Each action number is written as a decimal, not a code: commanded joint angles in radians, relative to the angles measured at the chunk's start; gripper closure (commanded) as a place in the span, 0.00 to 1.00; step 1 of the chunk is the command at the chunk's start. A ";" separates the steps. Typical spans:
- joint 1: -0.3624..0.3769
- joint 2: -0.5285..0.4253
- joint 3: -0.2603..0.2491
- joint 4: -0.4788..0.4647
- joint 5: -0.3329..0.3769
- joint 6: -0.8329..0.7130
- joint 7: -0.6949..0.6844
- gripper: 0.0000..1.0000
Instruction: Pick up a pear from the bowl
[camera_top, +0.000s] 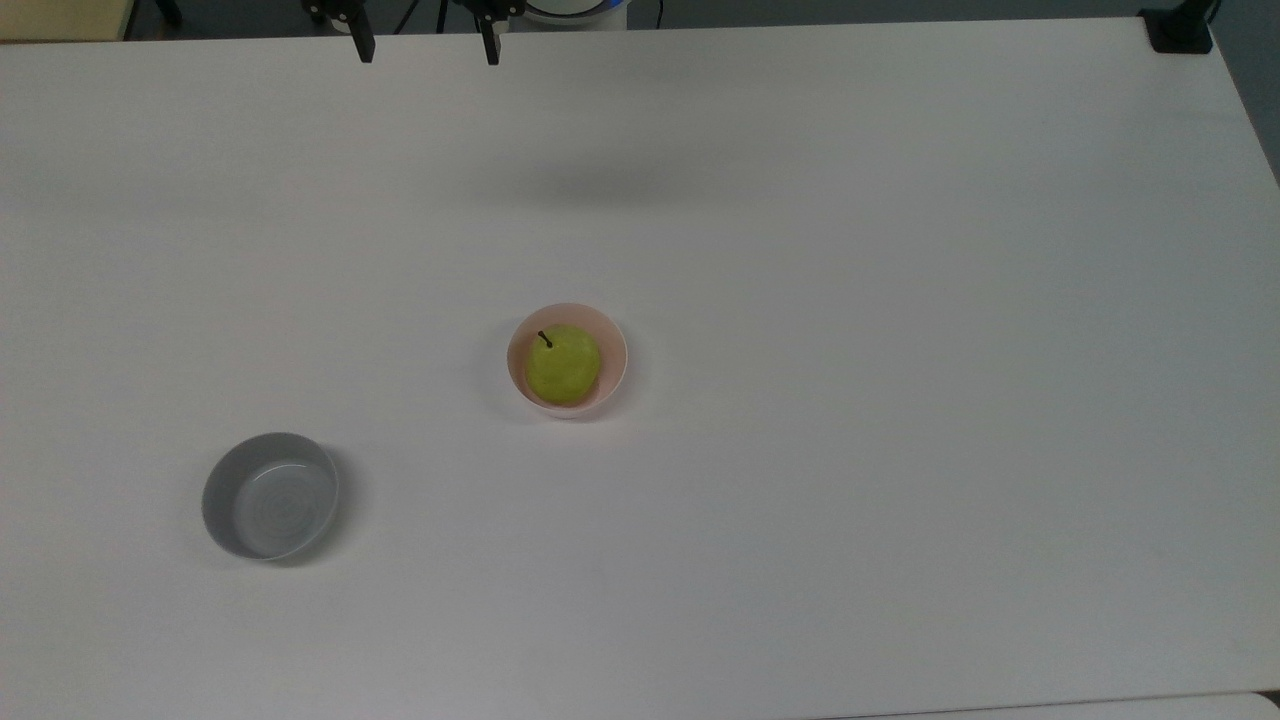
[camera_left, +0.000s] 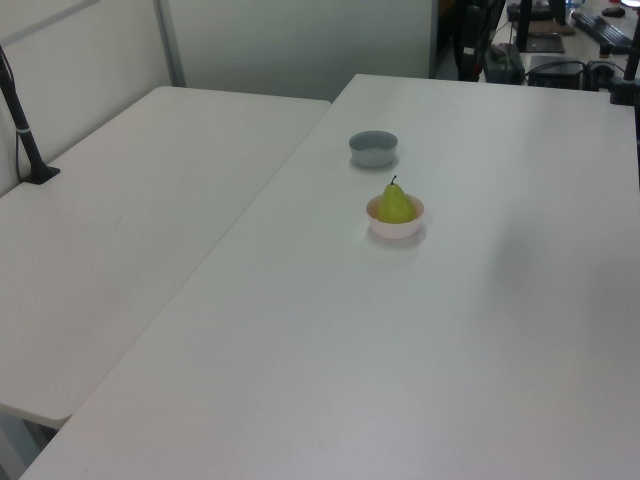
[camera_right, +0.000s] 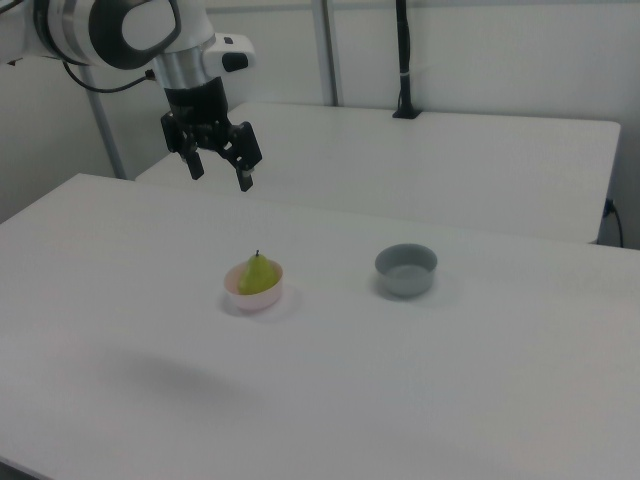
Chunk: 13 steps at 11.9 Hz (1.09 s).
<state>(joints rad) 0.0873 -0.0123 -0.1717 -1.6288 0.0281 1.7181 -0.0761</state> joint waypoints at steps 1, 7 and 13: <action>0.006 -0.009 -0.009 -0.016 0.018 0.020 -0.019 0.00; 0.006 -0.009 -0.009 -0.016 0.019 0.021 -0.014 0.00; 0.005 0.035 -0.011 -0.011 0.007 0.024 -0.316 0.00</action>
<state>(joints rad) 0.0872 -0.0038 -0.1717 -1.6328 0.0283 1.7181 -0.2188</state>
